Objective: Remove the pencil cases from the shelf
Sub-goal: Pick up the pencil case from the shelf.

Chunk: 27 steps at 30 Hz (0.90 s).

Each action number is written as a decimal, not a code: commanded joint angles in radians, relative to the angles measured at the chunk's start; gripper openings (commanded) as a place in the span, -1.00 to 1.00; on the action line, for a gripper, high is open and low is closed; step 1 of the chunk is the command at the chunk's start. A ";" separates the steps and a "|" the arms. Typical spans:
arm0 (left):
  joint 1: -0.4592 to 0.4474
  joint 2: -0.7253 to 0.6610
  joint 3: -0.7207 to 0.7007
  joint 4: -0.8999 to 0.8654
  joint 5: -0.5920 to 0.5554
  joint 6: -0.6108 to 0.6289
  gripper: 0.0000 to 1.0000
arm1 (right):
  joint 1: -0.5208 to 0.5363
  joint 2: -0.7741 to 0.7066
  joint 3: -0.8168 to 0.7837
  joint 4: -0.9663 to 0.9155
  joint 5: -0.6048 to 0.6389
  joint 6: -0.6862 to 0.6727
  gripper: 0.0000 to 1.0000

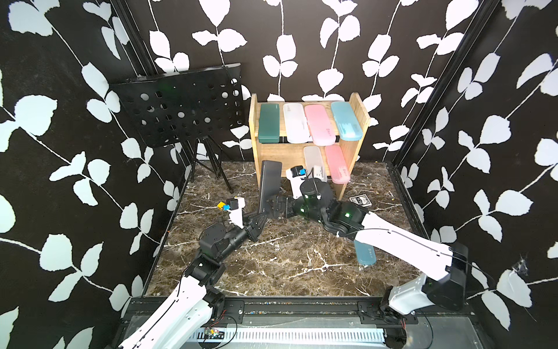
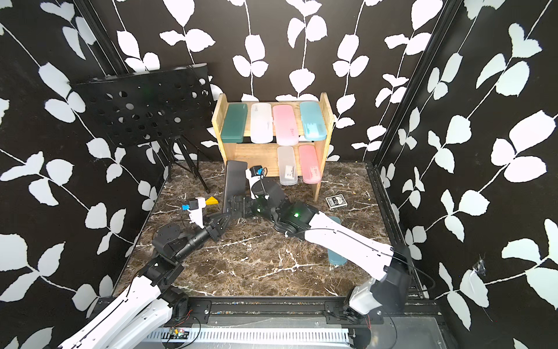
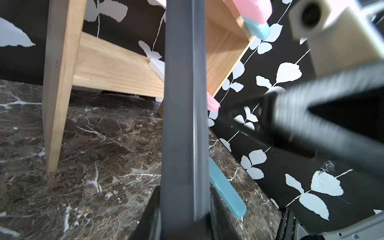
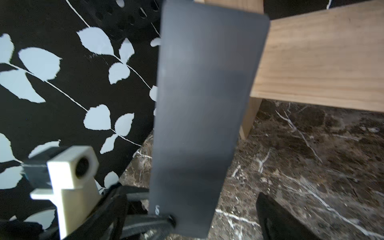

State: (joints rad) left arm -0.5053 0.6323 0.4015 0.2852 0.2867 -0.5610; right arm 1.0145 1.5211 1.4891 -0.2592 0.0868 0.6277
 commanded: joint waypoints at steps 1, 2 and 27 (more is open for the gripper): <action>-0.006 -0.028 -0.015 0.020 -0.013 -0.001 -1.00 | 0.006 0.033 0.084 0.060 0.002 0.011 0.99; -0.006 -0.031 -0.011 0.018 -0.014 0.002 -1.00 | 0.006 0.046 0.098 0.058 0.001 0.009 0.99; -0.006 -0.097 0.033 -0.043 -0.026 0.031 -1.00 | -0.048 0.172 0.092 0.059 -0.031 0.074 0.98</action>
State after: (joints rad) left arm -0.5053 0.5541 0.3939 0.1963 0.2527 -0.5480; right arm 0.9745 1.6989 1.6188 -0.2497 0.0872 0.6781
